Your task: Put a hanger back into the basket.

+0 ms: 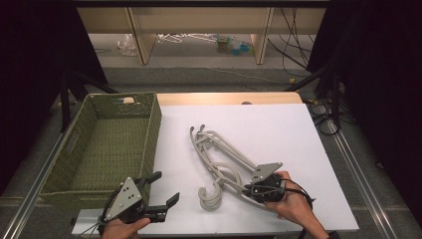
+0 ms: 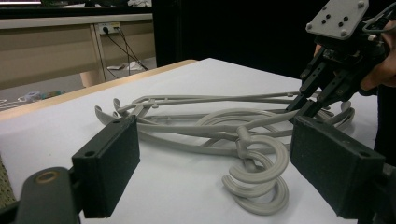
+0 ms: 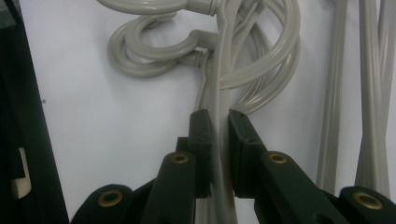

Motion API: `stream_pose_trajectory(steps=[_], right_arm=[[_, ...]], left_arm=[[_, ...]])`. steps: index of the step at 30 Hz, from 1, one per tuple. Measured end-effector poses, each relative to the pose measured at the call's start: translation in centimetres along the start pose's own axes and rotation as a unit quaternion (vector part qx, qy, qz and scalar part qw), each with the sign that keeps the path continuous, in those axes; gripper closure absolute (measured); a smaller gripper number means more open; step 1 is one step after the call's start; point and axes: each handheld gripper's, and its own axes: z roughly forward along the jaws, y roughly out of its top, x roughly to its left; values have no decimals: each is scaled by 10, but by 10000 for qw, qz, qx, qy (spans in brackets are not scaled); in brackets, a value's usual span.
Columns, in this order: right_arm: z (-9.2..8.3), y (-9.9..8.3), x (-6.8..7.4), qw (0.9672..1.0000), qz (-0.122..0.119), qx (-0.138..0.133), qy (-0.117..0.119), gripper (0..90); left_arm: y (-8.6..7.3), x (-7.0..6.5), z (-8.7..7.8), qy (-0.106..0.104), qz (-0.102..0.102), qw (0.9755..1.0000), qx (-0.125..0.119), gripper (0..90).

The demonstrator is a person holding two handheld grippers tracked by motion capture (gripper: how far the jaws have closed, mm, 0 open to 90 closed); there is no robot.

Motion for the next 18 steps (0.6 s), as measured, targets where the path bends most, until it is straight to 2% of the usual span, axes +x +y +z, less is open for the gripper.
stream_pose_trajectory(steps=[4, 6, 8, 12, 15, 17, 18], right_arm=[[-3, 3, 3, 9999, -140, 39, -4, 818], [-7, 5, 4, 9996, -284, 41, 42, 819], [-9, 6, 5, 9992, -405, 11, 48, 819], [-14, 8, 9, 9979, -609, -75, 222, 820], [-17, 10, 12, 9966, -751, -118, 325, 820], [-19, 11, 15, 9958, -807, -154, 398, 820], [-21, 11, 16, 9953, -792, -192, 517, 820]], left_arm=[[0, 0, 0, 2, 7, 10000, 6, 160], [0, 0, 0, 28, -1, 10000, 13, 160], [0, 0, 0, 77, 84, 9999, 75, 162], [0, 1, -1, 115, 104, 9998, 85, 174], [-1, 1, 1, 171, 194, 9993, 258, 197], [-3, 0, 3, 122, 194, 9991, 365, 199], [-3, -1, 5, 47, 204, 9988, 432, 198]])
